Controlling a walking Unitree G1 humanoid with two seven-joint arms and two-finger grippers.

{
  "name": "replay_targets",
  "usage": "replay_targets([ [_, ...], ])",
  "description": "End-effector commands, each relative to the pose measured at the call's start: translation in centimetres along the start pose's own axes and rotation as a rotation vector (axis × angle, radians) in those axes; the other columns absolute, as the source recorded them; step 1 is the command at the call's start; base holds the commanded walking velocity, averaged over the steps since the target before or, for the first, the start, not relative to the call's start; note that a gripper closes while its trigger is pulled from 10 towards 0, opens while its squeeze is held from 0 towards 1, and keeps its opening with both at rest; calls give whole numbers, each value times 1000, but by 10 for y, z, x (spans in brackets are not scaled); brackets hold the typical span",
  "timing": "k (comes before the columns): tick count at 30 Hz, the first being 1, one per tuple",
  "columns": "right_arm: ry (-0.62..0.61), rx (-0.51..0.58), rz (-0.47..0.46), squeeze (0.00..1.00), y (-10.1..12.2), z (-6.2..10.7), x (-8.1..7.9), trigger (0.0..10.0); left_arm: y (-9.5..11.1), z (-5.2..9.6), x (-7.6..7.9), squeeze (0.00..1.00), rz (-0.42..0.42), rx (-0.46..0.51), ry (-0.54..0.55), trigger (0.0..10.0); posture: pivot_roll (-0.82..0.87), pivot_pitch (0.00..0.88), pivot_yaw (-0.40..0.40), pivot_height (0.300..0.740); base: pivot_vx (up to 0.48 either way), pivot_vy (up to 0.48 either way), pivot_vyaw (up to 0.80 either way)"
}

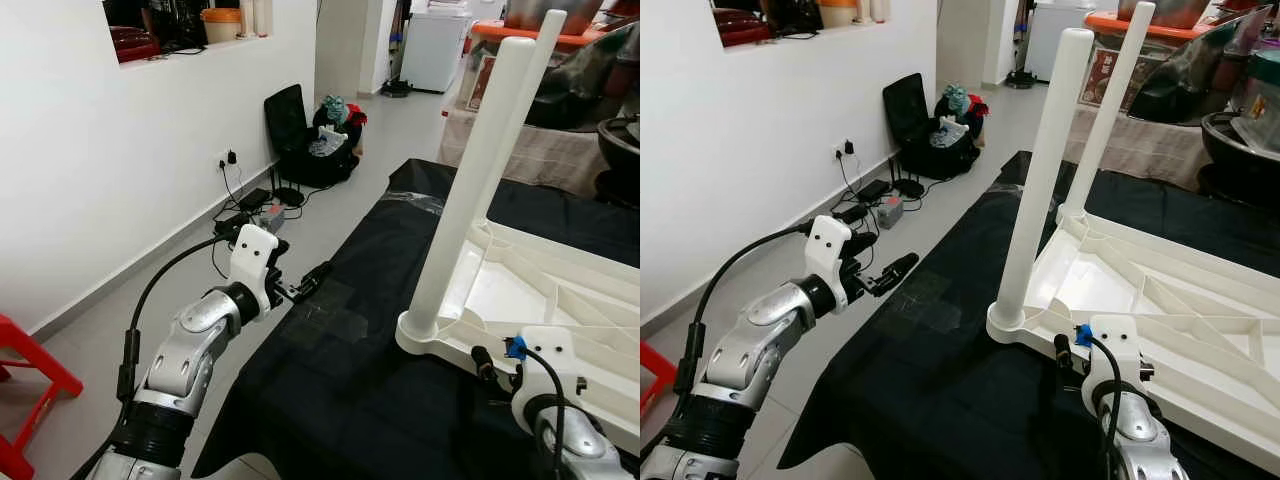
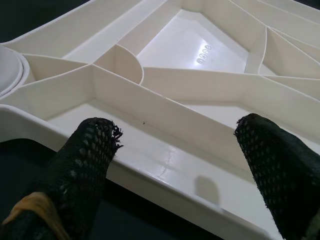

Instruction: Building children table

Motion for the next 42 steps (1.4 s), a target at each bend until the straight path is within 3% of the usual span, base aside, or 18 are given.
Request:
replay_targets([
  [1, -27, -70, 13, 0, -14, -1, 3, 10000, -7, 1, 1, 0, 6, -23, 4, 10000, 9, 0, -38, 740, 0, 0, 0],
  [11, -21, 33, 34, 0, 7, -10, -10, 10000, -8, 5, -1, 0, 42, -11, 25, 10000, 23, 0, -53, 740, 0, 0, 0],
  [16, 13, 94, -48, 0, 20, -10, -25, 10000, -6, 6, 0, 0, 52, 9, 22, 10000, 29, 0, -52, 740, 0, 0, 0],
  [18, 143, 156, -136, 0, 33, -4, -43, 10000, -4, 7, -1, 0, 58, 20, 16, 10000, 29, 0, -50, 740, 0, 0, 0],
  [19, 143, 156, -136, 0, 33, -4, -43, 10000, -4, 7, -1, 0, 58, 20, 16, 10000, 29, 0, -50, 740, 0, 0, 0],
  [22, 431, 213, -143, 0, 45, 18, -76, 10000, -6, 8, -5, 0, 59, 13, 26, 10000, 31, 0, -50, 740, 0, 0, 0],
  [26, 518, 220, -116, 0, 46, 26, -85, 10000, -7, 9, -6, 0, 60, 11, 28, 10000, 31, 0, -49, 740, 0, 0, 0],
  [30, 524, 227, -100, 0, 48, 25, -87, 10000, -7, 9, -5, 0, 61, 11, 27, 10000, 32, 0, -51, 740, 0, 0, 0],
  [35, 495, 236, -94, 0, 54, 12, -90, 10000, -7, 9, -5, 0, 62, 13, 35, 10000, 50, 0, -66, 740, 0, 0, 0],
  [39, 352, 188, -120, 0, 48, -8, -78, 10000, -8, 10, -6, 0, 59, 12, 40, 10000, 59, 0, -73, 740, 0, 0, 0],
  [42, 395, 200, -144, 0, 53, -6, -84, 10000, -7, 11, -8, 0, 59, 12, 45, 10000, 62, 0, -75, 740, 0, 0, 0],
])
Point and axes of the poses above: a point about 5 cm out from each wrist's last joint towards the gripper, its own z axis pointing back from the gripper into the wrist, its own y axis along the axis of the wrist's last joint, x = y × z, the point moved 3 cm from there along -z, pointing out of the wrist towards the gripper, and after that the axes turned 15 degrees about -z, right-handed, at the moved point
